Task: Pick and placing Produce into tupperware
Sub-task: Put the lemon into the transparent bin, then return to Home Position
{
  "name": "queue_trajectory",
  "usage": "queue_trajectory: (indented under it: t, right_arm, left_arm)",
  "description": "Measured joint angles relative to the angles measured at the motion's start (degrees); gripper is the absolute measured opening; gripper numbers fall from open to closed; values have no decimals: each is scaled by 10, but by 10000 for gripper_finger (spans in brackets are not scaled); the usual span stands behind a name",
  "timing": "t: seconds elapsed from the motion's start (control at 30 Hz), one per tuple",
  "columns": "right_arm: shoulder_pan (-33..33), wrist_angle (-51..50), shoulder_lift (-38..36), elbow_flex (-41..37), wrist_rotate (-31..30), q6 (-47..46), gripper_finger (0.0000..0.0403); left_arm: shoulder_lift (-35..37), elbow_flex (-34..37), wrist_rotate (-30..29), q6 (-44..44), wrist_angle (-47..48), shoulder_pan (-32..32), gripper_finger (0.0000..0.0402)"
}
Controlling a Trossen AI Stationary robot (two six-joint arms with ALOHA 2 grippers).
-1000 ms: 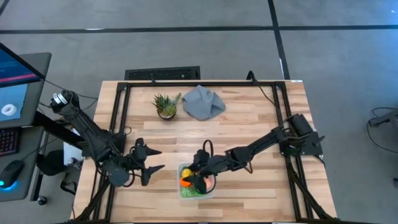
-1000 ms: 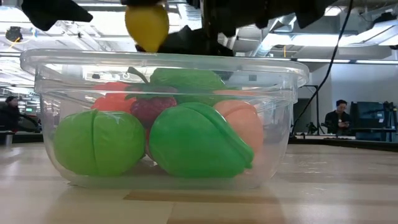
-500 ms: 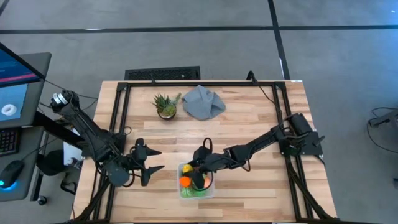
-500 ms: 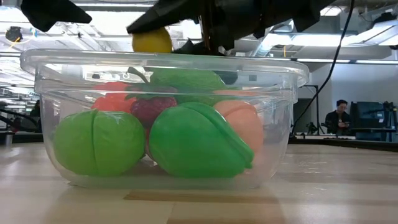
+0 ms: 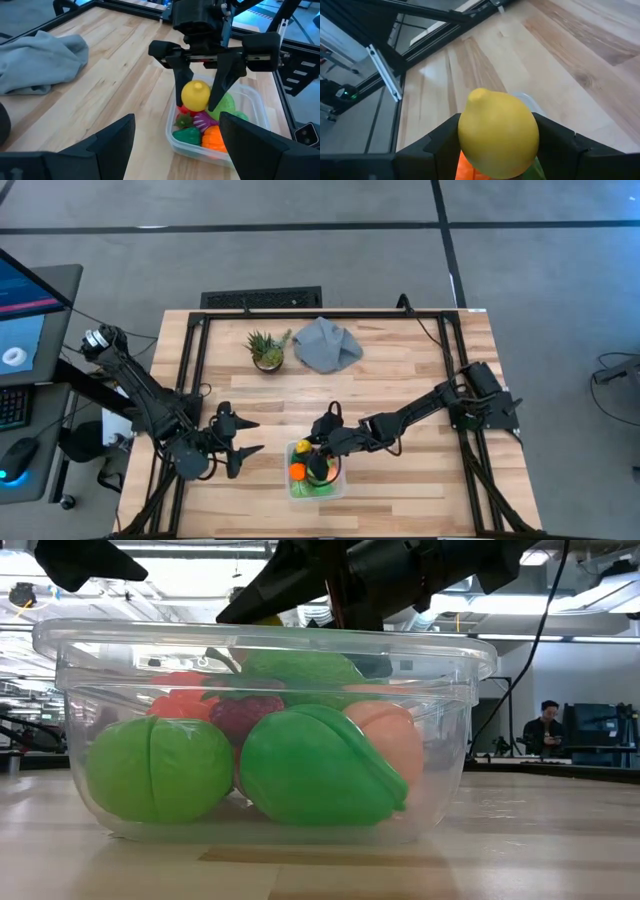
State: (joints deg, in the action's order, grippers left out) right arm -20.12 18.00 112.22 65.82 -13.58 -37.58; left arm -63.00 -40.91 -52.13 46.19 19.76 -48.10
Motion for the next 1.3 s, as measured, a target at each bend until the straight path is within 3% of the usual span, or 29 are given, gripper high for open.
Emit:
queue_trajectory:
  t: [1.3]
  right_arm:
    - [2,14,7,0,57,17,260]
  left_arm:
    - [0,0,-7,0,6,0,279]
